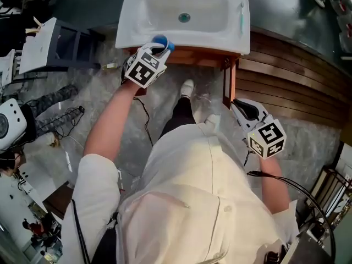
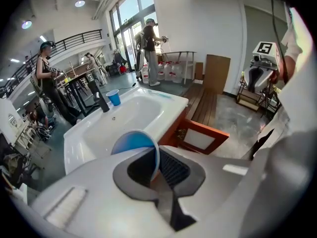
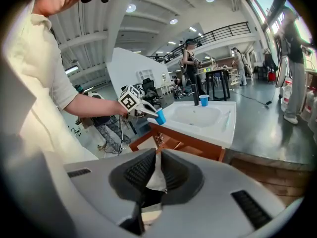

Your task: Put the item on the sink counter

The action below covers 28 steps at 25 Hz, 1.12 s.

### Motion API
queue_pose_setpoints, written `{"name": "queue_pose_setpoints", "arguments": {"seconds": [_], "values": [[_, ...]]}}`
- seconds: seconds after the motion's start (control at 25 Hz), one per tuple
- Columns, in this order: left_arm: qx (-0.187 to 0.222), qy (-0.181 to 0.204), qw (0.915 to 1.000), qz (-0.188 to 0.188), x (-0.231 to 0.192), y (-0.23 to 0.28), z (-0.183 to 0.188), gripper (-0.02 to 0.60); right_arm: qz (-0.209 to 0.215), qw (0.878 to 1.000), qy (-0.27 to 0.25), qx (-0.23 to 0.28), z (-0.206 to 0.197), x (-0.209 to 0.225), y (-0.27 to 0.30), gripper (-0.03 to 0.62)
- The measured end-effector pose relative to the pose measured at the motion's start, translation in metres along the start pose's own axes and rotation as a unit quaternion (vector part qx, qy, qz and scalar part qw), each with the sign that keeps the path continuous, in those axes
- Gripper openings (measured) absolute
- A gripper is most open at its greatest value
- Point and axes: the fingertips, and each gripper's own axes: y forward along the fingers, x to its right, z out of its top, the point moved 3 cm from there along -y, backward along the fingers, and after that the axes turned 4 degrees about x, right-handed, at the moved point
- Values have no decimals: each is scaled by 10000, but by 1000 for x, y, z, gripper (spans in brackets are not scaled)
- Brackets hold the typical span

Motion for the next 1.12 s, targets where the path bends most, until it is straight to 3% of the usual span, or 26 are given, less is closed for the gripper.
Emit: {"name": "queue_pose_setpoints", "arguments": {"seconds": [0.24, 0.44, 0.76, 1.12], "values": [[-279, -148, 9991, -294, 84, 19, -57, 19, 184, 9998, -60, -91, -29, -24, -11, 32], [-430, -264, 9977, -446, 112, 61, -107, 20, 219, 9992, -18, -323, -61, -34, -7, 32], [-656, -35, 9973, -333, 101, 155, -156, 20, 311, 9977, 105, -598, -102, -33, 27, 32], [-734, 489, 9960, -106, 44, 255, -191, 20, 381, 9954, 60, -872, -131, -15, 97, 32]]}}
